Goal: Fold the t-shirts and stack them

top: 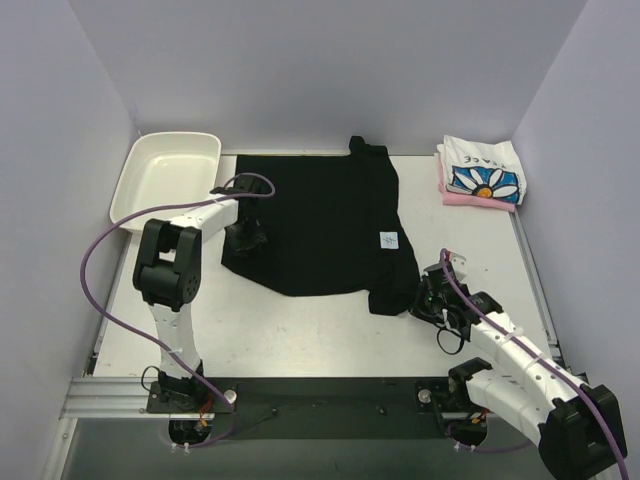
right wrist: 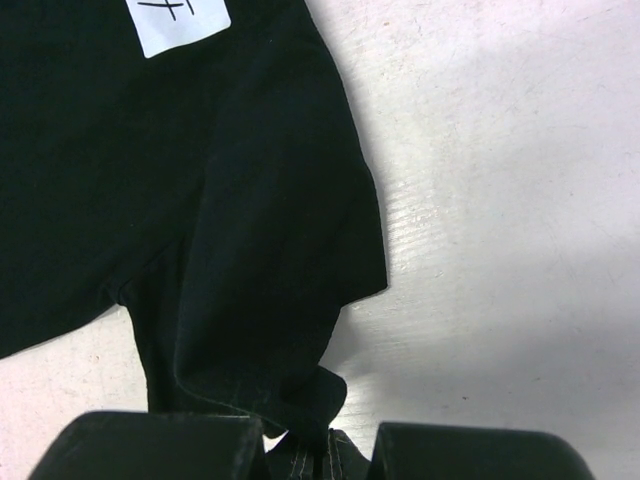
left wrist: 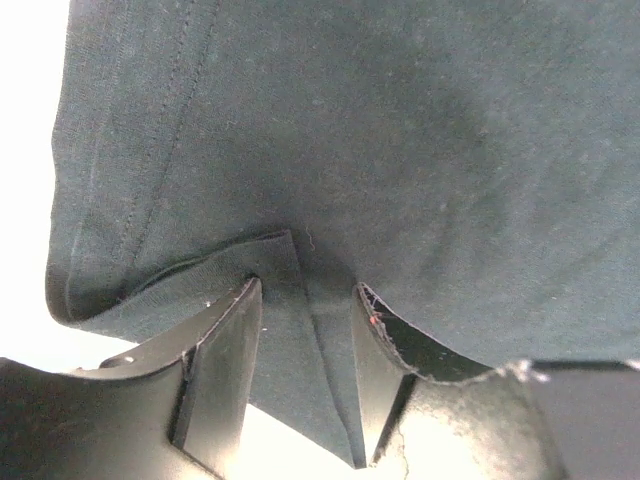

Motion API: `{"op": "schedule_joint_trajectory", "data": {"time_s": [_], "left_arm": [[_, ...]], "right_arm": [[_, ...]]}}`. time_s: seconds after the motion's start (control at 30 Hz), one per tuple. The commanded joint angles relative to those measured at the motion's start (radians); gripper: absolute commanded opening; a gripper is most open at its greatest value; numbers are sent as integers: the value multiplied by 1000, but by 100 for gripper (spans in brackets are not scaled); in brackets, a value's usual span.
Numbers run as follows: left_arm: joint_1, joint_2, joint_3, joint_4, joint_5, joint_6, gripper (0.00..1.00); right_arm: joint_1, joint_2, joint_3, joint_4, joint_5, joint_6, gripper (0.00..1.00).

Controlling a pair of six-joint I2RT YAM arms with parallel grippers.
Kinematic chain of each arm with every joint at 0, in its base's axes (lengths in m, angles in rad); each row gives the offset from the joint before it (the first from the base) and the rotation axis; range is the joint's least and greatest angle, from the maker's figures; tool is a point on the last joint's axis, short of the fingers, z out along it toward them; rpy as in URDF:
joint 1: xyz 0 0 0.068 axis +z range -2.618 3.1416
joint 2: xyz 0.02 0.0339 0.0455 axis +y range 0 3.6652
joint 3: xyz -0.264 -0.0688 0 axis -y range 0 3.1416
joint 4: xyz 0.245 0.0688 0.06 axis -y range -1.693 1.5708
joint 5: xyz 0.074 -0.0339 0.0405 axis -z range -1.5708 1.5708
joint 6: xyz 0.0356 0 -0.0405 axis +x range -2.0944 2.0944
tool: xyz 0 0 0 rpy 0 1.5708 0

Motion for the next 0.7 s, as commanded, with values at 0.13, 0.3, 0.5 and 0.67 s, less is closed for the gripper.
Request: {"op": "schedule_joint_trajectory", "data": {"time_s": [0.13,0.3,0.5,0.67], "left_arm": [[-12,19,14,-28,-55,8,47],[-7,30,12,-31,-63,8,30],[-7,39,5,-28,-66,5,15],[-7,27,-4,-35,-66,7,0]], "right_arm": [[5,-15,-18,10,-27,14,0],[5,-18,-24,13,-30,14,0],[4,-27,-27,10,-30,14,0],[4,-27,-21,7,-29,10,0]]}}
